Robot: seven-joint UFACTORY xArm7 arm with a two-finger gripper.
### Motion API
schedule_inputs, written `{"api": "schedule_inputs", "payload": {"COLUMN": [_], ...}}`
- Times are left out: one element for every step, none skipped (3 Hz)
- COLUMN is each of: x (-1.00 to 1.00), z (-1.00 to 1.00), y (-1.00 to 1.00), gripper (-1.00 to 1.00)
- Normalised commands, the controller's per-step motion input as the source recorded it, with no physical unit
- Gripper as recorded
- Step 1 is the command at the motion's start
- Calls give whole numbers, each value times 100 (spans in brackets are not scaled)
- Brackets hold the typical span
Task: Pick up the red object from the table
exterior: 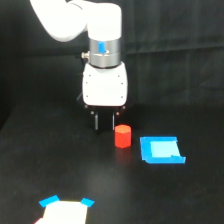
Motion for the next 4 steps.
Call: {"api": "schedule_inputs", "payload": {"x": [100, 17, -13, -41], "z": [-73, 100, -100, -73], "y": [-4, -98, -100, -100], "gripper": [9, 61, 100, 98]}}
